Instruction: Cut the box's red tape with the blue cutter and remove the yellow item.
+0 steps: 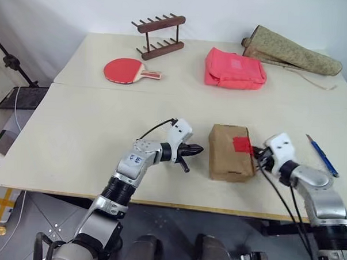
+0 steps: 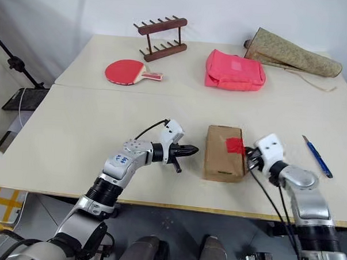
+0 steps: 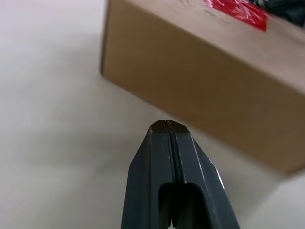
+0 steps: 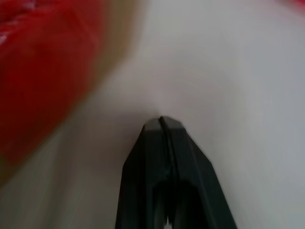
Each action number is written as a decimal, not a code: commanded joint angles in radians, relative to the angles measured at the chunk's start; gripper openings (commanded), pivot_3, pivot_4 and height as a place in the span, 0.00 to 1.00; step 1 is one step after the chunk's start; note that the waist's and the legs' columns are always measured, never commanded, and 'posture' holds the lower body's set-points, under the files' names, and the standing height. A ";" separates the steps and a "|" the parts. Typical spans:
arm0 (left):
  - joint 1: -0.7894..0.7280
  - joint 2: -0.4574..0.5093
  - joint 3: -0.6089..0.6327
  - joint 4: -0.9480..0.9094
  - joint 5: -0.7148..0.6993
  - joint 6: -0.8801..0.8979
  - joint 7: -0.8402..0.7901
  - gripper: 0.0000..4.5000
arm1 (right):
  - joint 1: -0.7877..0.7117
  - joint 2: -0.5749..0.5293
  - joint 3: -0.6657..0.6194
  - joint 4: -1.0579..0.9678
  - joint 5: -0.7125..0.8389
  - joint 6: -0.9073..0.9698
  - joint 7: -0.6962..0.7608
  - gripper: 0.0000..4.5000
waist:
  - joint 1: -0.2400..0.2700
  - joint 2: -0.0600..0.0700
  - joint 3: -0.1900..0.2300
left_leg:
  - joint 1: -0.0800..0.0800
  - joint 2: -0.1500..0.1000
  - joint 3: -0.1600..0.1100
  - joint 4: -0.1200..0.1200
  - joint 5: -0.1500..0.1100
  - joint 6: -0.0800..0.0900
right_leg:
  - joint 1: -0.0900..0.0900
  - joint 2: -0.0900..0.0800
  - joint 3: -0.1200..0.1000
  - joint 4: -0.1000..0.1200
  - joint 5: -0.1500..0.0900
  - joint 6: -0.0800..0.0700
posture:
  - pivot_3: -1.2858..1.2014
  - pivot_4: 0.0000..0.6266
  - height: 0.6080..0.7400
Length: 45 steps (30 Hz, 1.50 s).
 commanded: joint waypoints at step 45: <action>-0.084 0.307 -0.081 -0.142 -0.116 0.018 -0.320 0.00 | -0.128 0.078 -0.228 -0.458 0.556 1.021 -0.252 0.98 | 0.001 -0.002 0.006 | 0.002 -0.002 0.001 -0.015 -0.001 0.000 | -0.005 -0.001 -0.002 -0.001 0.001 -0.002 | 0.52 0.24 1.00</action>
